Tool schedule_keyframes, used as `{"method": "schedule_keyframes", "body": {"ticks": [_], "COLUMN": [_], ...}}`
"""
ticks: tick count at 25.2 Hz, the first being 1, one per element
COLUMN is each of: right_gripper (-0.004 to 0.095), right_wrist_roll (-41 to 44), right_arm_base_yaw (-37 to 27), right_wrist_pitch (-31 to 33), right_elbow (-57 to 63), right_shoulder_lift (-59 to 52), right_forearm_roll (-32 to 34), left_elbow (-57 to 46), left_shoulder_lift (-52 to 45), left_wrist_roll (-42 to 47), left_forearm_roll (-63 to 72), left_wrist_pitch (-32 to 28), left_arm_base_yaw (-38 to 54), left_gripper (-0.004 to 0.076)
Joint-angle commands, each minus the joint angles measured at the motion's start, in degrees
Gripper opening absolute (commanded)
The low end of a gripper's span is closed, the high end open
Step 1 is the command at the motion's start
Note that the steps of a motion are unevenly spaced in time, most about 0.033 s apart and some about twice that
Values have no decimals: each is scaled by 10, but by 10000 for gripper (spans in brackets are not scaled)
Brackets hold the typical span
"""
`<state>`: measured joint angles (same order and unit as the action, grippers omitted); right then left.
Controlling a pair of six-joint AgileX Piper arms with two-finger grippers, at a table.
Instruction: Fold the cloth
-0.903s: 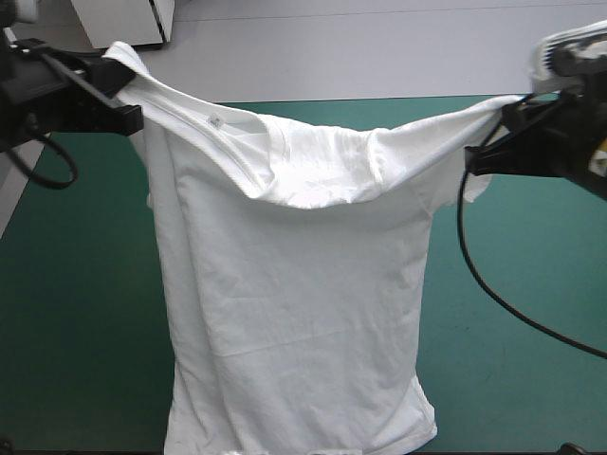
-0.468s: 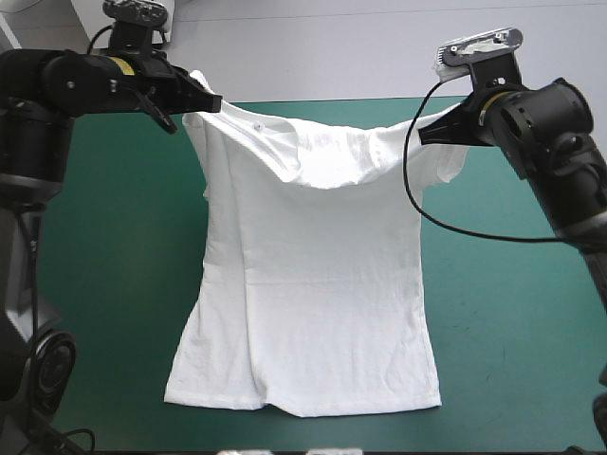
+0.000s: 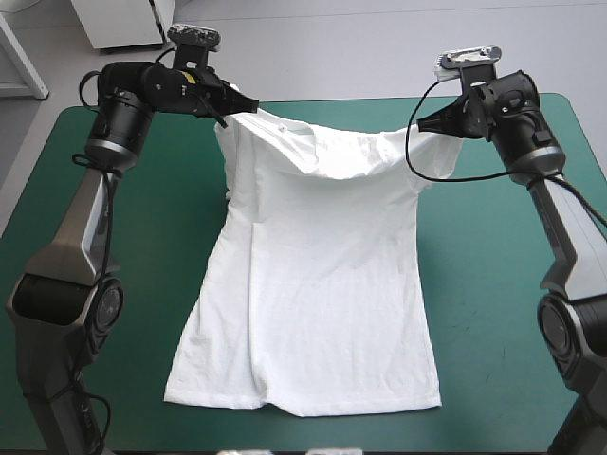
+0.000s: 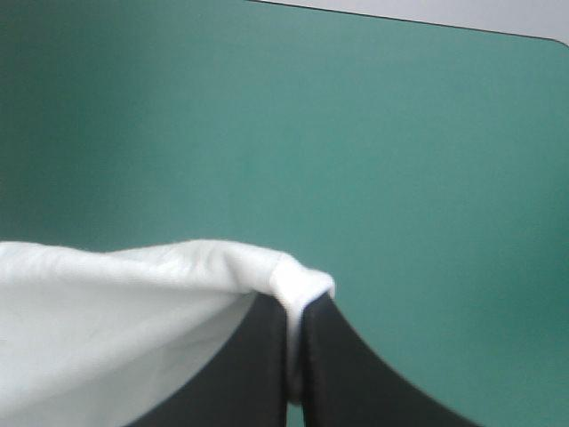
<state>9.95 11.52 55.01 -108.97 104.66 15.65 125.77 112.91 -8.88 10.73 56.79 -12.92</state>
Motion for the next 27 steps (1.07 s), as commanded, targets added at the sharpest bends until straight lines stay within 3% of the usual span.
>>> {"method": "schedule_keyframes", "body": {"ticks": [1, 11, 14, 18, 19, 21, 27], "right_gripper": [-18, 8, 166, 497, 610, 648, 648], "right_wrist_roll": [-29, -128, -185, -201, -219, -238, -257], "right_arm_base_yaw": [-19, -62, -83, -108, -121, -145, -177], "right_wrist_pitch": [-52, -66, -60, -36, -18, 14, 59], "right_elbow": [-42, -63, -63, -63, -63, -63, -62], "right_shoulder_lift": [10, 84, 85, 85, 84, 78, 1], "right_forearm_roll": [-20, -170, -255, -298, -329, -375, -423], "left_elbow": [14, 14, 14, 14, 14, 14, 14], "left_shoulder_lift": [0, 73, 76, 75, 72, 61, -37], "left_wrist_roll": [5, 1, -15, -42, -43, -41, -45], "left_forearm_roll": [9, 27, 42, 67, 78, 100, 89], "left_wrist_pitch": [-77, -113, -110, -93, -70, -25, 47], "left_arm_base_yaw": [-1, -1, 0, 5, 12, 28, 47], "left_gripper": [-10, 4, 113, 351, 447, 484, 484]}}
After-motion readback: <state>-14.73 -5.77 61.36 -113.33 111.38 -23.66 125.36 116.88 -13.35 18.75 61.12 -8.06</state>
